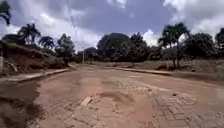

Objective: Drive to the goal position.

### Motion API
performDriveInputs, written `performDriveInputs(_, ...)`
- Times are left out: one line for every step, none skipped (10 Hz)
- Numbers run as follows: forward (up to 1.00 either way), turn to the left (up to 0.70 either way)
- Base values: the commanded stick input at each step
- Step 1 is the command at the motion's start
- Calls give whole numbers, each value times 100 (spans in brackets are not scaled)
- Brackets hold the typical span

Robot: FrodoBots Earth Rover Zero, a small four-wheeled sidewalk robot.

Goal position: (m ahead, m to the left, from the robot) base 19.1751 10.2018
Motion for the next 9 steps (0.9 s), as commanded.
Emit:
performDriveInputs(70,-27)
performDriveInputs(70,-27)
performDriveInputs(70,-27)
performDriveInputs(70,-27)
performDriveInputs(70,-27)
performDriveInputs(70,-27)
performDriveInputs(70,-27)
performDriveInputs(70,-27)
performDriveInputs(70,-27)
